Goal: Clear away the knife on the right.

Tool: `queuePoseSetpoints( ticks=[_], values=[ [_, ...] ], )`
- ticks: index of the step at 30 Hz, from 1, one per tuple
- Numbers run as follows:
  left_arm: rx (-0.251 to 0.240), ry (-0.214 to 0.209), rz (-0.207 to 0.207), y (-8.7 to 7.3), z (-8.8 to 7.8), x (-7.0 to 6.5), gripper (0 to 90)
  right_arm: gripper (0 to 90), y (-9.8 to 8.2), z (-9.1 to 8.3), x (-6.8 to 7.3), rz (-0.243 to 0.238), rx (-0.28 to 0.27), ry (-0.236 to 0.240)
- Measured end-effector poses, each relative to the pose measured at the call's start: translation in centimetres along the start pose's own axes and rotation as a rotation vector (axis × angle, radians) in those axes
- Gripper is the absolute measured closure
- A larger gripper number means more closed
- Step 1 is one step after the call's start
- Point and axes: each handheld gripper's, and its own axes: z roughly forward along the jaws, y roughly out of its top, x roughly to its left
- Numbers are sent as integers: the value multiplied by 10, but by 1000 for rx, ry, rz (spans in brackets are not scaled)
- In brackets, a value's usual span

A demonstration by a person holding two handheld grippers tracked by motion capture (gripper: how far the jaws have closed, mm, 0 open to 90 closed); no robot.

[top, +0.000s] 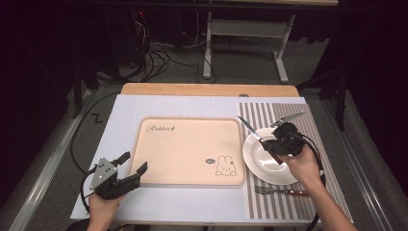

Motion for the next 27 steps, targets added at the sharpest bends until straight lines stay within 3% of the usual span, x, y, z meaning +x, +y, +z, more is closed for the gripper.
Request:
queuePoseSetpoints(
  ticks=[7, 19, 27],
  values=[
    [29, 2, 63, 0, 3, -5, 286, 791, 3, 7, 13, 3, -11, 23],
    [28, -1, 54, 0, 3, -6, 285, 792, 10, 12, 40, -30, -12, 47],
    [33, -8, 74, 0, 3, -8, 287, 792, 18, 18, 58, -66, 2, 61]
  ],
)
